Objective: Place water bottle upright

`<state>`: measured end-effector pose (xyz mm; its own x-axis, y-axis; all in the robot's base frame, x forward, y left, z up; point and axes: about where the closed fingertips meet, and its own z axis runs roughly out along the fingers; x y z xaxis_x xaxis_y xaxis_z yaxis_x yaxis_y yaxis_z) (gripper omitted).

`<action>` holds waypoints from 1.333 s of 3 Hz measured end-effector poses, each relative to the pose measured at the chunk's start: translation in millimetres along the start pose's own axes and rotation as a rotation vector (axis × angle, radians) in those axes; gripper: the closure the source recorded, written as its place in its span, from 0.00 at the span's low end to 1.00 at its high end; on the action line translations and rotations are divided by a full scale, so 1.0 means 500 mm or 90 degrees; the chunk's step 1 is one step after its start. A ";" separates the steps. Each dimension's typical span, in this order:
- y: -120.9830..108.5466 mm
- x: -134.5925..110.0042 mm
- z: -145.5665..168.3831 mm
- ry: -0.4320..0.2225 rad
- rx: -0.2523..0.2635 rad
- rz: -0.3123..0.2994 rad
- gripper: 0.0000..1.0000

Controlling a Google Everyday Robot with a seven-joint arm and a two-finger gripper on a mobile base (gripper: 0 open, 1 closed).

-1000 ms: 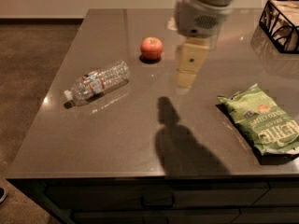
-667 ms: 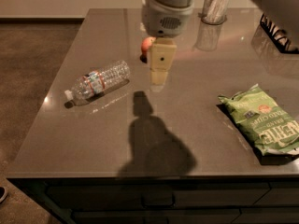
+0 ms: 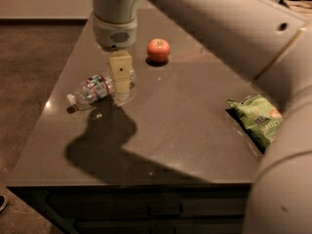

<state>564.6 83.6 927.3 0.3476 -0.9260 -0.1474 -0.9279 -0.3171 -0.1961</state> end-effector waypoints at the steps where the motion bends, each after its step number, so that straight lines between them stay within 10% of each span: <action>1: -0.015 -0.039 0.049 0.005 -0.029 -0.046 0.00; 4: -0.050 -0.074 0.138 0.045 -0.065 -0.108 0.00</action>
Offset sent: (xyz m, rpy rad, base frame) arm -0.0042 0.0519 -0.0601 -0.1526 0.0821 0.1958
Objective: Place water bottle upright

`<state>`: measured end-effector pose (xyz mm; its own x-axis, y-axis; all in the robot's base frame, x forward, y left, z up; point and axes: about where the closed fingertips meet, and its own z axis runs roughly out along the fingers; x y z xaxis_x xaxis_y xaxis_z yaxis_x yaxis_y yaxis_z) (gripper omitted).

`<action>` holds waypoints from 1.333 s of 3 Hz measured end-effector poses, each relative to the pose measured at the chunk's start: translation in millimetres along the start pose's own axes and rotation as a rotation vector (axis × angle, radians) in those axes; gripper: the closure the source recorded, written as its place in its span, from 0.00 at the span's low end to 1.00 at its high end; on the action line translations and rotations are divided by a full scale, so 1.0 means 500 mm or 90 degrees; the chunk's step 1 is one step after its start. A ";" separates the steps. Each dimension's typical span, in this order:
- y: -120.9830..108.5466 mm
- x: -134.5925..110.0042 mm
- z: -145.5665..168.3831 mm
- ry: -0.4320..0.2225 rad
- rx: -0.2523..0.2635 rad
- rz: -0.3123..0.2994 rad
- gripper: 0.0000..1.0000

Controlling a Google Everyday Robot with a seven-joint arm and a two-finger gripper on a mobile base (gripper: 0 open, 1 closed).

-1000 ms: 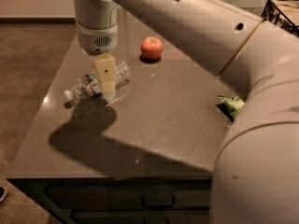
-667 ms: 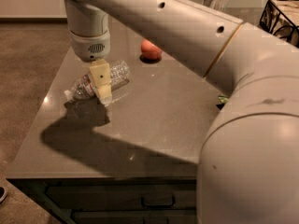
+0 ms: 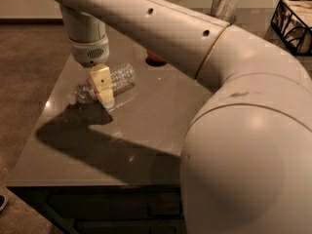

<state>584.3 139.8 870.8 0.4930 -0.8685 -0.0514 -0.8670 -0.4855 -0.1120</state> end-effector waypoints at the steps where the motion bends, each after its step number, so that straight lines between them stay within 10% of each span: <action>1: 0.003 0.022 0.022 0.029 -0.015 -0.003 0.18; 3: 0.014 0.072 0.004 0.020 -0.024 0.045 0.73; 4: 0.013 0.101 -0.063 -0.086 -0.004 0.122 0.96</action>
Offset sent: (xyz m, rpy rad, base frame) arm 0.0027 -0.0537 -0.0194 -0.1685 0.0385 -0.0421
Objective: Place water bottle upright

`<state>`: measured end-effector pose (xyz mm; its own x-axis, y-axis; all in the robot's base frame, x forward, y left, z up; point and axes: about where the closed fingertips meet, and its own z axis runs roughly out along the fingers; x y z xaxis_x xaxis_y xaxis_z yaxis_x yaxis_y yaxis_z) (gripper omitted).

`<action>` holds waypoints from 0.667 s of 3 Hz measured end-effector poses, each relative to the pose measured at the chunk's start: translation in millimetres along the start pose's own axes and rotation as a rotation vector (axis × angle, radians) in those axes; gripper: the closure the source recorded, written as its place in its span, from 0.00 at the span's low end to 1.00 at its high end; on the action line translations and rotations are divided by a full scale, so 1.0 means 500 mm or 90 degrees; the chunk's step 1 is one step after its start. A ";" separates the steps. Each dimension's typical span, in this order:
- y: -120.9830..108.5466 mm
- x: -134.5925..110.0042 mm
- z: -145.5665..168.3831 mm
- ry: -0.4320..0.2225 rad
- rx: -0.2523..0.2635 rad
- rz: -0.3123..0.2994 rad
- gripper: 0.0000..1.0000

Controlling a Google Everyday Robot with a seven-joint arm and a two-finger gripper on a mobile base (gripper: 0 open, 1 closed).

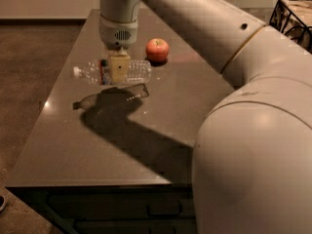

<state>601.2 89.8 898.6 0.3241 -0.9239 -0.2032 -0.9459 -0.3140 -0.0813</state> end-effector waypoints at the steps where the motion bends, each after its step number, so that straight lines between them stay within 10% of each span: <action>1: 0.013 0.010 -0.080 -0.139 0.034 0.081 1.00; 2: 0.036 0.035 -0.154 -0.295 0.068 0.191 1.00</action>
Offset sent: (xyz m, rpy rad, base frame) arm -0.0190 -0.0819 0.1190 0.8108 0.2121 -0.4869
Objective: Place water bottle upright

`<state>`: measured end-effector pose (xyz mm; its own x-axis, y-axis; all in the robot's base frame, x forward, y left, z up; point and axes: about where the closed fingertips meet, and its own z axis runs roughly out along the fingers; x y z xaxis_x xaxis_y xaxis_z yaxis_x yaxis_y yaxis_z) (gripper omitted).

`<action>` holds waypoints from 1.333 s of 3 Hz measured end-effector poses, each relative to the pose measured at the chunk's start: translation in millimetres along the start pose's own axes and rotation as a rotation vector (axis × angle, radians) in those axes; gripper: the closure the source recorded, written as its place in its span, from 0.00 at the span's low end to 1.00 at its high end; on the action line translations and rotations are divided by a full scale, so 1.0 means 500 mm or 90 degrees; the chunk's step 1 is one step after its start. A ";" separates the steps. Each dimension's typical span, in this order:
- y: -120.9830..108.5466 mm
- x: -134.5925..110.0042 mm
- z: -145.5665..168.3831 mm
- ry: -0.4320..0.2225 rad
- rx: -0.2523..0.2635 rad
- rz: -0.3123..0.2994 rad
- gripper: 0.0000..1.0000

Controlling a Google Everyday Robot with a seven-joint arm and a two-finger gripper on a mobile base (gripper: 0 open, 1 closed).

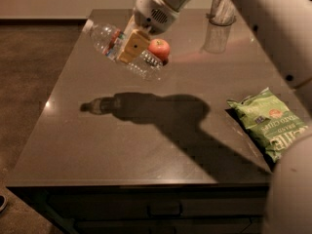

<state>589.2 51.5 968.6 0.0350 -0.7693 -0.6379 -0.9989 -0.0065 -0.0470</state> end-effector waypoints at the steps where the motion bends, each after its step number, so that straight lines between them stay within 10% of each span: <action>1: 0.004 0.003 -0.051 -0.112 0.050 0.095 1.00; 2: -0.014 0.018 -0.070 -0.197 0.100 0.172 1.00; 4: -0.039 0.055 -0.074 -0.343 0.191 0.208 1.00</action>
Offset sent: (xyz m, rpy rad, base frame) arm 0.0270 -0.0540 0.0282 0.5129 0.0575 -0.4890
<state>608.3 6.8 980.4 -0.1774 -0.2763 -0.9446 -0.9114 0.4083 0.0518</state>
